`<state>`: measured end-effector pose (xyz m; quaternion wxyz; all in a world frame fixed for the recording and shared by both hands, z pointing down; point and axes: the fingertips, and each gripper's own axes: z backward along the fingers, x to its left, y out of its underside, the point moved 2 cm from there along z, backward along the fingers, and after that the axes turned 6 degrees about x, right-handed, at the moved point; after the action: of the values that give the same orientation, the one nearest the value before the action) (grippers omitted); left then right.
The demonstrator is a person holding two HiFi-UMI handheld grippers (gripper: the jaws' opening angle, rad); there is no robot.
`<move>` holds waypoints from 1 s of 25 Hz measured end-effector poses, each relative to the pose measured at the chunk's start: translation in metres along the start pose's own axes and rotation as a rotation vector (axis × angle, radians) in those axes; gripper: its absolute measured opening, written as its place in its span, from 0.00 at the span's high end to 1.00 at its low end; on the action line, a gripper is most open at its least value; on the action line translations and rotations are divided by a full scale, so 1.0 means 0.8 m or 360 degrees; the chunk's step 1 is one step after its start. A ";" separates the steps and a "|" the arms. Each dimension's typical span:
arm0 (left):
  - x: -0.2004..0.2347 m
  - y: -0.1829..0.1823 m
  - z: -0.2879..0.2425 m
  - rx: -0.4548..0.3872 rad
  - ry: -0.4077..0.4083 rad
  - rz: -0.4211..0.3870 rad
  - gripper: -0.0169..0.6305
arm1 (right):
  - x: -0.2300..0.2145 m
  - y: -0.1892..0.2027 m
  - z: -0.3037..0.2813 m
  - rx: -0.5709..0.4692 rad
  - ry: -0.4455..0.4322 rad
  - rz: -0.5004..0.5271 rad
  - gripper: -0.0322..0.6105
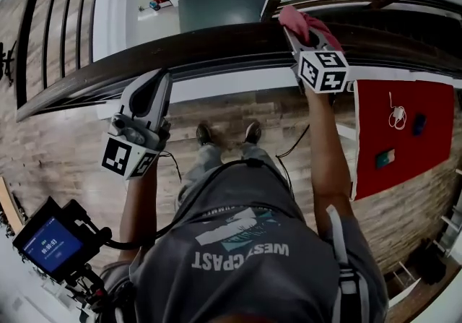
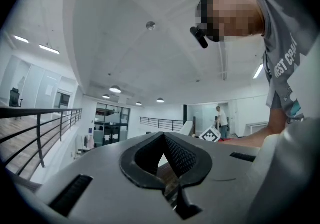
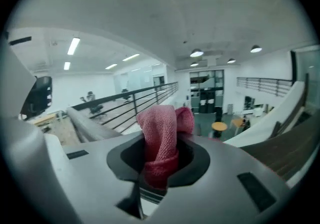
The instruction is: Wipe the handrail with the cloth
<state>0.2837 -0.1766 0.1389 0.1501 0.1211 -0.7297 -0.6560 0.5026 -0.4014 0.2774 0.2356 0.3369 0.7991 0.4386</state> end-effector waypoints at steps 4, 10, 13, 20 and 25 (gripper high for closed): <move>0.144 0.012 0.154 -0.0075 -0.0018 0.0090 0.96 | 0.039 -0.015 -0.009 -0.0029 0.0418 -0.0200 0.84; 0.138 0.026 0.148 -0.0036 0.0031 0.0074 0.96 | 0.142 0.006 -0.078 0.0069 0.0174 -0.0073 0.84; 0.137 0.027 0.144 -0.0041 0.0020 0.0058 0.96 | 0.223 -0.010 -0.112 0.0138 0.0022 0.0193 0.84; 0.143 0.026 0.145 -0.0037 0.0006 0.0080 0.96 | 0.136 -0.011 -0.058 0.0045 0.0190 -0.0057 0.84; 0.159 0.036 0.157 0.0002 -0.0032 0.0073 0.96 | 0.164 0.011 -0.094 0.0040 0.0183 -0.0094 0.84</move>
<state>0.1193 -0.1050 0.1634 0.1576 0.0979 -0.7342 -0.6531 0.3682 -0.3413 0.3124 0.1979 0.2903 0.8265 0.4399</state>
